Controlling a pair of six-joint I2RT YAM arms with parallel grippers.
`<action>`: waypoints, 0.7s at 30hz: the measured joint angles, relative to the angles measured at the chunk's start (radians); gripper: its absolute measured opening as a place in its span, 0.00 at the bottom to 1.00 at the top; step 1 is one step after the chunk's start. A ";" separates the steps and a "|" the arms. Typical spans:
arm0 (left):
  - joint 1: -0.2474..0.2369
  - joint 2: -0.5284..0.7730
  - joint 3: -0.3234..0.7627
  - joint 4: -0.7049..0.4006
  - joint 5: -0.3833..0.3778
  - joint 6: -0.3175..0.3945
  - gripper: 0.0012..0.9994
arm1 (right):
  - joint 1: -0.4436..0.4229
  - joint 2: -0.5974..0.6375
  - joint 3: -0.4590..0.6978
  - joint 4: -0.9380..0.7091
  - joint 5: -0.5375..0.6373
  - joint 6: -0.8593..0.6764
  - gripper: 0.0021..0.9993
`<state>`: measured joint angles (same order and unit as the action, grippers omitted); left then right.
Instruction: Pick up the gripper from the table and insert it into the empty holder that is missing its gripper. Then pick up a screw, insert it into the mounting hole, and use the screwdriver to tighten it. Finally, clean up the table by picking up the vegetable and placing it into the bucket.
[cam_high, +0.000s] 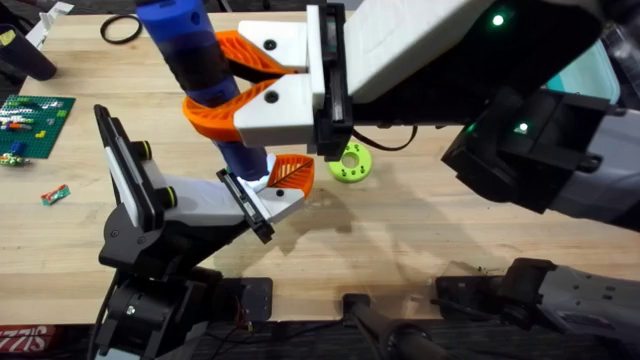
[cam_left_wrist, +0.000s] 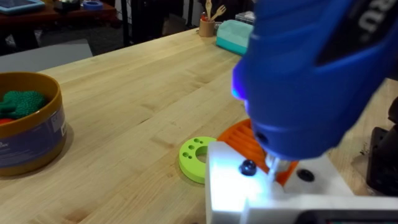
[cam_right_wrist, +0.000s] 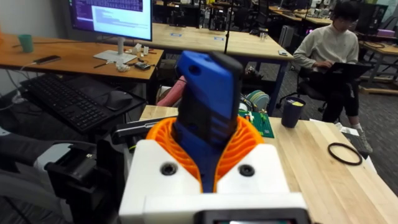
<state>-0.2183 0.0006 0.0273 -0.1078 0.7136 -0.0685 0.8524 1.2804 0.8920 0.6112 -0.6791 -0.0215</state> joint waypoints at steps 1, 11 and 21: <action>0.000 0.000 0.000 0.001 0.000 0.000 0.02 | 0.000 0.000 0.000 -0.010 0.001 -0.001 0.06; 0.000 0.000 0.000 0.004 0.000 -0.001 0.02 | -0.009 0.007 -0.007 -0.006 0.002 -0.001 0.06; 0.000 0.000 0.000 0.004 -0.001 -0.001 0.02 | -0.035 0.006 -0.007 -0.006 0.004 -0.001 0.06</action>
<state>-0.2180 0.0010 0.0273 -0.1036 0.7128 -0.0692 0.8177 1.2869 0.8852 0.6056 -0.6750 -0.0227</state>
